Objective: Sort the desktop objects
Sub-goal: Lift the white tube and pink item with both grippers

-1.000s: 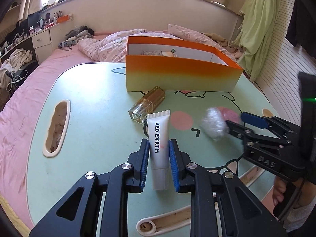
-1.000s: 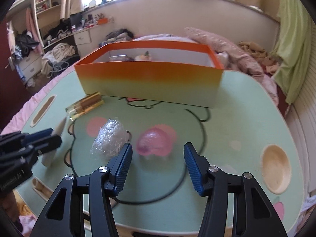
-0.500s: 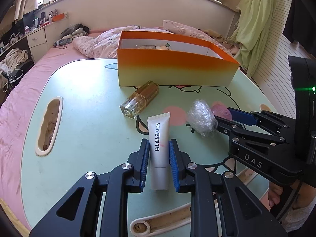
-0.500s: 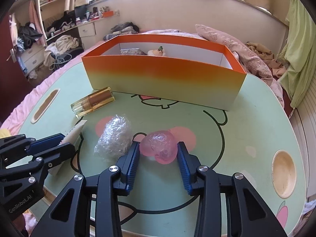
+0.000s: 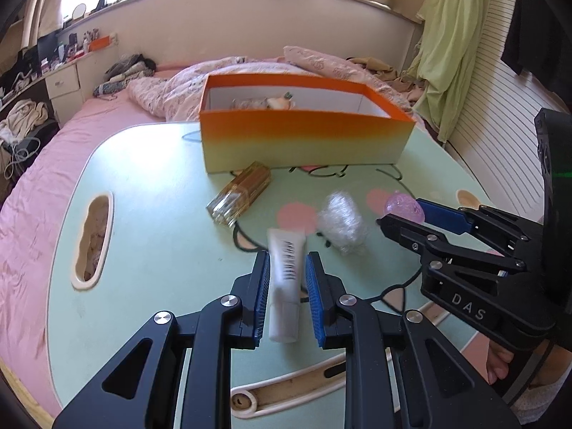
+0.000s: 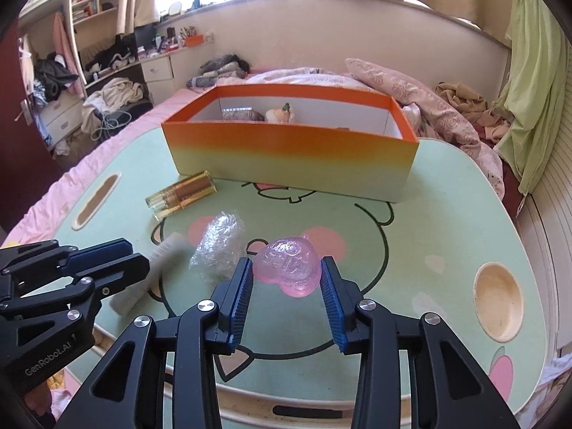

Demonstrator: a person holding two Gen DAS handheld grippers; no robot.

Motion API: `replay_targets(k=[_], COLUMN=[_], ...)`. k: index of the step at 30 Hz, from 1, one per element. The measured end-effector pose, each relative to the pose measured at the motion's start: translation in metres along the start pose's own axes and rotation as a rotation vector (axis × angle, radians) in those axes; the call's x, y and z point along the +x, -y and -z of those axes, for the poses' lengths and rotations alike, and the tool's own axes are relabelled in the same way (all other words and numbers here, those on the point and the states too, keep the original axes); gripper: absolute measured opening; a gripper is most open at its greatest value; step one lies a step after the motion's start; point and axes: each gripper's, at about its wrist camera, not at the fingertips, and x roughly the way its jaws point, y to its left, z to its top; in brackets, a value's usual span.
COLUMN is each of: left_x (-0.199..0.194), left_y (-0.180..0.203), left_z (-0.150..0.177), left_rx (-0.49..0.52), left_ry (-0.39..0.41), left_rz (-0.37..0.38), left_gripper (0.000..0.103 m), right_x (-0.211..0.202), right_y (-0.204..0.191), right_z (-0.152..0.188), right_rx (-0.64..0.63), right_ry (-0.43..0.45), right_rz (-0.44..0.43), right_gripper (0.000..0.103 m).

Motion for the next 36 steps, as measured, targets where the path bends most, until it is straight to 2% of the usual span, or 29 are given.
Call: replay_targets(k=[5,9,12,13,19,21,23,36], left_x=[0.0,0.01,0.014,0.016,0.03,0.03,0.03,0.013], left_y=[0.007,0.012,0.012,0.01,0.004,0.005,0.011,0.004], left_z=[-0.007,-0.004,-0.002,-0.003,0.0,0.002,0.003,-0.004], left_rx=[0.02,0.043,0.051,0.052,0.047,0.06,0.098,0.067], left_ry=[0.005,-0.034,-0.025,-0.028,-0.088,-0.071,-0.068,-0.047], left_rz=[-0.009,-0.009,-0.021,-0.022,-0.016,-0.024,-0.05,-0.021], left_gripper=[0.022,0.022,0.028,0.032,0.033,0.033,0.023,0.023], right_x=[-0.008,-0.01,-0.009,-0.008,-0.003,-0.002,-0.002,-0.008], right_y=[0.002,0.007,0.013,0.015,0.022,0.022,0.022,0.016], right_z=[-0.002,-0.002,0.0,0.001,0.006,0.006,0.007,0.007], right_rx=[0.003,0.01,0.028,0.034,0.066,0.069,0.068,0.046], right_ry=[0.022,0.03,0.027,0.025,0.014,0.014,0.014,0.019], right_rz=[-0.007,-0.007,-0.01,-0.011,-0.022,-0.025,-0.023,-0.011], right_gripper=[0.037,0.037,0.037,0.037,0.037,0.037,0.037,0.037])
